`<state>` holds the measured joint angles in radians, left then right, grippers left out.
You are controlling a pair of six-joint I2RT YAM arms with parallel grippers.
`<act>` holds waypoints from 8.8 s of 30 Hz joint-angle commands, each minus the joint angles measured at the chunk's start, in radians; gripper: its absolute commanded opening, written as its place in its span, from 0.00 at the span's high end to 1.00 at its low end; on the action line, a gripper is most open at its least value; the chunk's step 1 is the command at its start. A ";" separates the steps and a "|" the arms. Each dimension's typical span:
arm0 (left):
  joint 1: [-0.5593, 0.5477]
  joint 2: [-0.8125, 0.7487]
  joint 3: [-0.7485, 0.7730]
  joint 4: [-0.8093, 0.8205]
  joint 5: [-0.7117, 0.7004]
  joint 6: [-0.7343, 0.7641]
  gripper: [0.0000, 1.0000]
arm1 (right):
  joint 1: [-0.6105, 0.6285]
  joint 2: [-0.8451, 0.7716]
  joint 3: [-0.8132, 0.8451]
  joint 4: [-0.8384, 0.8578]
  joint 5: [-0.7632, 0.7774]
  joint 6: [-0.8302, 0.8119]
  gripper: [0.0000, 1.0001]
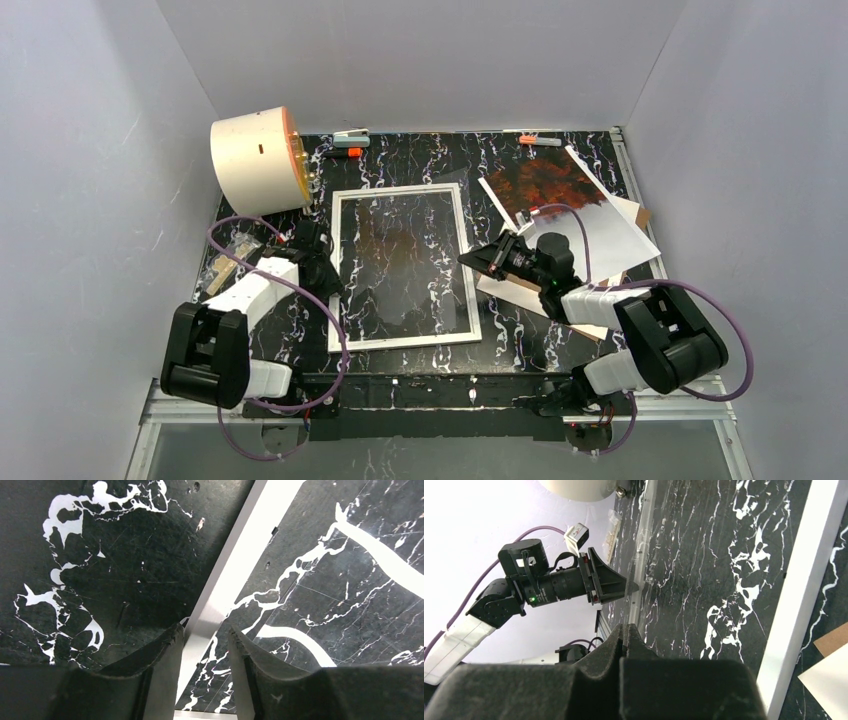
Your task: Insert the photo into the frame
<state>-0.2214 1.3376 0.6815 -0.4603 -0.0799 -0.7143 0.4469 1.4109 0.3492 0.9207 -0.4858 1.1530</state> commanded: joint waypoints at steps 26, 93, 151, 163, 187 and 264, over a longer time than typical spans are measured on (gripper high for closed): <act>0.082 -0.055 0.110 -0.050 -0.138 0.001 0.48 | 0.009 0.068 0.154 -0.001 -0.145 -0.106 0.91; 0.105 0.093 0.070 0.096 0.011 0.078 0.79 | -0.036 0.320 0.313 0.263 -0.344 0.010 0.99; 0.114 0.103 0.073 0.097 0.018 0.083 0.79 | 0.012 0.499 0.379 0.373 -0.405 -0.055 0.99; 0.116 0.095 0.079 0.092 0.025 0.082 0.79 | 0.013 0.510 0.363 0.257 -0.333 -0.098 0.95; 0.117 0.089 0.085 0.085 0.032 0.091 0.78 | 0.007 0.521 0.378 0.129 -0.236 -0.161 0.66; 0.105 0.206 0.089 0.051 -0.023 0.162 0.75 | -0.047 0.175 0.464 -0.714 0.110 -0.437 0.34</act>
<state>-0.1219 1.5162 0.8074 -0.3443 -0.0097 -0.5690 0.3985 1.6489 0.7620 0.2867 -0.4099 0.7986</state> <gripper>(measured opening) 0.235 0.684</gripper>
